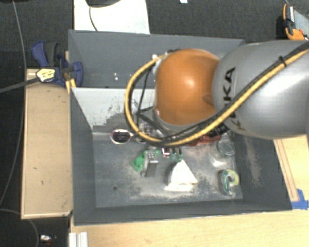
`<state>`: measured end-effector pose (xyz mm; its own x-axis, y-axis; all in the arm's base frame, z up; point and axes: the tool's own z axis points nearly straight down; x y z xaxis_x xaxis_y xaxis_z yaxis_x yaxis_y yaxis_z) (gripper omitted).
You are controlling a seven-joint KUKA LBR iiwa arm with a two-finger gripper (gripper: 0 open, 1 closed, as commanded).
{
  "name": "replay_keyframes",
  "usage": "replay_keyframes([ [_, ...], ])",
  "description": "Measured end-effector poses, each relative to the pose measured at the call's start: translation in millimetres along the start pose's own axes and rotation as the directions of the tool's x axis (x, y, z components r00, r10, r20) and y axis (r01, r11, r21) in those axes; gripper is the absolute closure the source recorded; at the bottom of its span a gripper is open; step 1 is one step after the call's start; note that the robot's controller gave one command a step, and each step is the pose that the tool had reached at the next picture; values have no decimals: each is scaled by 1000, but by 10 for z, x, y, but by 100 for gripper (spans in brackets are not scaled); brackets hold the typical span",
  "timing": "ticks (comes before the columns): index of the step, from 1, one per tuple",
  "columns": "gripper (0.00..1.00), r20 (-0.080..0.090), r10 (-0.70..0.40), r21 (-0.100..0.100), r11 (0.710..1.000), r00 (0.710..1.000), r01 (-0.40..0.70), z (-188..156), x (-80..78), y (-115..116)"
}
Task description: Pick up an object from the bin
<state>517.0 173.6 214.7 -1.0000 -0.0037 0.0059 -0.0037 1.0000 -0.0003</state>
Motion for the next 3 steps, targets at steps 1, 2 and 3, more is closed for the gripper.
replay_keyframes([
  [1,0,8,7,-2,1000,1000,-7,-44,-19,-11],
  [2,0,13,-107,-1,994,994,107,955,-415,-506],
  [3,0,6,-40,-2,999,999,40,1439,-578,-627],
])
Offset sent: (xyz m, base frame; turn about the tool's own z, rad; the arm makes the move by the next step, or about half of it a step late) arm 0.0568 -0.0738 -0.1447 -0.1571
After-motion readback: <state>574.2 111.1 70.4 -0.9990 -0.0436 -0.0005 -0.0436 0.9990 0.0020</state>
